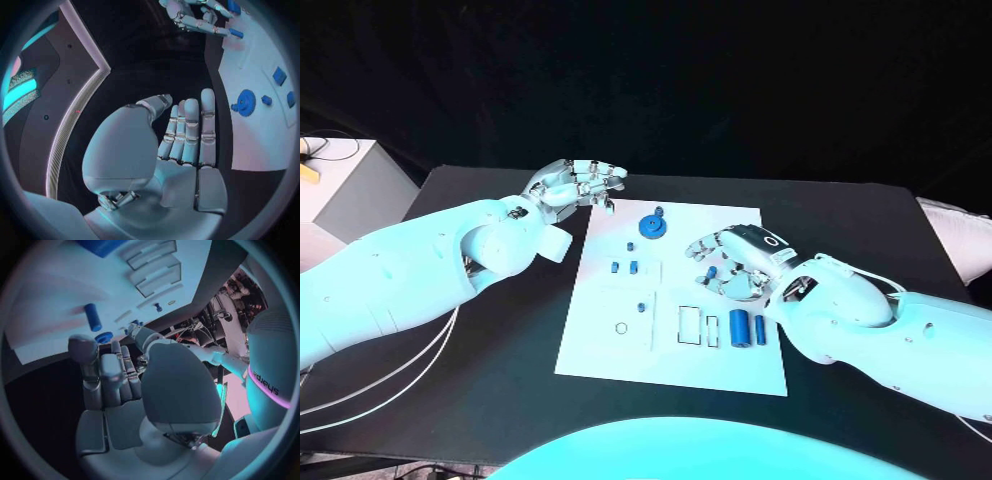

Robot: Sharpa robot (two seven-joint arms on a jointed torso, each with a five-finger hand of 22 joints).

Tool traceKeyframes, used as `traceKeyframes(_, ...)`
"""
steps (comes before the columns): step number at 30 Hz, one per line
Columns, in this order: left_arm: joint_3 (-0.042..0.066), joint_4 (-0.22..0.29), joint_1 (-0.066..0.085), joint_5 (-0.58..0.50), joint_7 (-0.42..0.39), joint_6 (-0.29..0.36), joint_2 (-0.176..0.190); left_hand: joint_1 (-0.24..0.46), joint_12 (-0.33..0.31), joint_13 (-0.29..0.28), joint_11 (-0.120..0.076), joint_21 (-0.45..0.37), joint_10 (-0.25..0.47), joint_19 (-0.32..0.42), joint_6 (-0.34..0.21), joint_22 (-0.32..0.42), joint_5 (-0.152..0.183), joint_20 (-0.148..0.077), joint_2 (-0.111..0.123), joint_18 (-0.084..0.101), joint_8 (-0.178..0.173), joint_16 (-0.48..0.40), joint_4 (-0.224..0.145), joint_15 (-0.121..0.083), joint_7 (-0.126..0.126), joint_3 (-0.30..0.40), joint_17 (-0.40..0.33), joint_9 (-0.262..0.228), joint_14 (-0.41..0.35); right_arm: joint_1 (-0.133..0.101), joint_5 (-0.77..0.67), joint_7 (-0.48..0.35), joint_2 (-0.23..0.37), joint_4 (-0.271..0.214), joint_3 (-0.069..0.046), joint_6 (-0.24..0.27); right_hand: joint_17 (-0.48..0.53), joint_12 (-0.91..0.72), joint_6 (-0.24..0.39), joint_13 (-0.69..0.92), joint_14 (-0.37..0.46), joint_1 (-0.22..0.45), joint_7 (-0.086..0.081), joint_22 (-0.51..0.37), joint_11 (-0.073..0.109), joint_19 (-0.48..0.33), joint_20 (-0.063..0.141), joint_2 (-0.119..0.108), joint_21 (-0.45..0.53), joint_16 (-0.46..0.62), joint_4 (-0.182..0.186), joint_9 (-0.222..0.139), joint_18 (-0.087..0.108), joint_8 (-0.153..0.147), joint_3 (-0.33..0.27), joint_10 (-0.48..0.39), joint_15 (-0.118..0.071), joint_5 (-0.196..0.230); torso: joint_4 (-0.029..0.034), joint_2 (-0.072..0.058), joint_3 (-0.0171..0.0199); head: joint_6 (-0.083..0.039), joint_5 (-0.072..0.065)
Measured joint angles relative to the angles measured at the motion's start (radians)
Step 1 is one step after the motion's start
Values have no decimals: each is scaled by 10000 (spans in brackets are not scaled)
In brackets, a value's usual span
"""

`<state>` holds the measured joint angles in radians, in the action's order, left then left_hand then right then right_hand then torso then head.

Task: Assemble the parts on the task board

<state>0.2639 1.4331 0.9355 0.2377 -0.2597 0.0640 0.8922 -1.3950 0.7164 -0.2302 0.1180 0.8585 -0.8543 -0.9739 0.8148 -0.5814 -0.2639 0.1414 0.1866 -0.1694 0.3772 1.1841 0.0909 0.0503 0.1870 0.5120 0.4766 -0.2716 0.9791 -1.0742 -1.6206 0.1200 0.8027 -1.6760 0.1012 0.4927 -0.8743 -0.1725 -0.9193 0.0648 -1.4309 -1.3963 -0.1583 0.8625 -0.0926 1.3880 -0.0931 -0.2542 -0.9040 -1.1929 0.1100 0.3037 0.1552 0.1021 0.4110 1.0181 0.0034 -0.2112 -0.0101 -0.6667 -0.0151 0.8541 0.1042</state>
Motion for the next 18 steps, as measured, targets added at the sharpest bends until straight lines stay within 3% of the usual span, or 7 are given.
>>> traceKeyframes(3, 0, -13, -2, 5, 0, -14, 0, 0, 0, 0, 0, 0, 0, 0, 0, 0, 0, 0, 0, 0, 0, 0, 0, 0, 0, 0, 0, 0, 0, -147, 202, -53, 236, 137, -43, -334, -26, 7, 45, 16, 0, -4, -19, -6, -27, 38, -38, 4, 31, -48, 19, 10, 0, 0, -461, -244, 0, 14, -15, 16, -1, -23, -12)
traceKeyframes(9, 0, -39, -29, 17, 0, -40, 0, 0, 0, -1, 0, 0, 0, 0, -35, 9, 0, 0, 0, 0, 0, 0, -29, 0, 34, -28, 0, -1, 0, -280, 275, -152, 418, 436, -69, -913, 89, -11, 45, 35, 0, -499, 127, -159, -86, 36, -37, 499, 274, -58, 401, 108, -1, 0, -2170, -580, 0, 474, -23, 28, 12, -40, -6)
traceKeyframes(18, -1, -38, -61, 35, 0, -62, 22, 0, 0, -1, 0, 0, 0, 0, -36, 9, 0, 0, 0, 0, 0, 0, -28, 0, 36, -28, 0, -1, 0, -321, -156, -144, 404, 596, -75, -1513, -65, -229, -53, 55, -71, -924, 225, 114, -23, 181, -35, 738, 111, -58, 693, 147, -16, 0, -2636, -584, 2, 473, -12, 12, 6, -48, -5)
